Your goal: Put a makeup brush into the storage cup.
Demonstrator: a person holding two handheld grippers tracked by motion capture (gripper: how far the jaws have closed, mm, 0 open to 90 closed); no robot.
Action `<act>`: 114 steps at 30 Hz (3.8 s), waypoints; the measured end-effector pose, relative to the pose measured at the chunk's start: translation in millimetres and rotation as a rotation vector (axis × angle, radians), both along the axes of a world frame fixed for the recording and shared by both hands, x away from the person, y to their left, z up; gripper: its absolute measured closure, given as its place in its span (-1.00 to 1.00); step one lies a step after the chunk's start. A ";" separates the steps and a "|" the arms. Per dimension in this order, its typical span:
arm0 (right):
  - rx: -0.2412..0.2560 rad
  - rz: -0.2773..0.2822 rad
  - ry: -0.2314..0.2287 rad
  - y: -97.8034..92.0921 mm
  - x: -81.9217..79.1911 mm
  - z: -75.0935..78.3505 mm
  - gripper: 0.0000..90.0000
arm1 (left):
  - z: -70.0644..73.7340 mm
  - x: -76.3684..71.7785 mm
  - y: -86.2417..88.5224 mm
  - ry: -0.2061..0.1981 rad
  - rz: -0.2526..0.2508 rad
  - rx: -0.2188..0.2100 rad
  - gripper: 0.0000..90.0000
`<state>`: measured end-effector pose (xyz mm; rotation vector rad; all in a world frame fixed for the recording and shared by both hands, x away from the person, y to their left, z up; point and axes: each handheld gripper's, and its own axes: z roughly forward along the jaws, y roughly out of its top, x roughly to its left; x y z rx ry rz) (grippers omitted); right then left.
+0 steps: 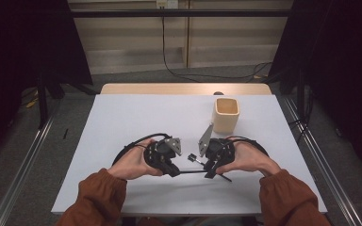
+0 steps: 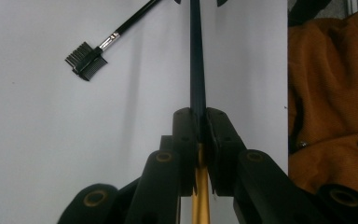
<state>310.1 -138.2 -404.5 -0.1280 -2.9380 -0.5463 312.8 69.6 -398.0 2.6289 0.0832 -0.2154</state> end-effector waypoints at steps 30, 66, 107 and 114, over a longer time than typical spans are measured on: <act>-0.014 0.013 -0.027 8.7 -1.5 -6.4 0.91 | -3.1 1.8 1.0 0.004 -0.012 -0.007 0.85; 0.029 -0.042 -0.046 -10.2 -1.3 -2.3 0.92 | -1.2 9.9 23.3 -0.070 0.204 -0.124 -0.78; 0.285 -0.302 -0.084 -70.2 -19.1 -16.5 0.92 | -8.8 0.6 72.4 -0.090 0.366 -0.357 -0.92; 0.380 -0.333 -0.091 -76.1 -21.4 -14.7 0.92 | -12.6 -1.8 72.5 -0.091 0.372 -0.357 -0.92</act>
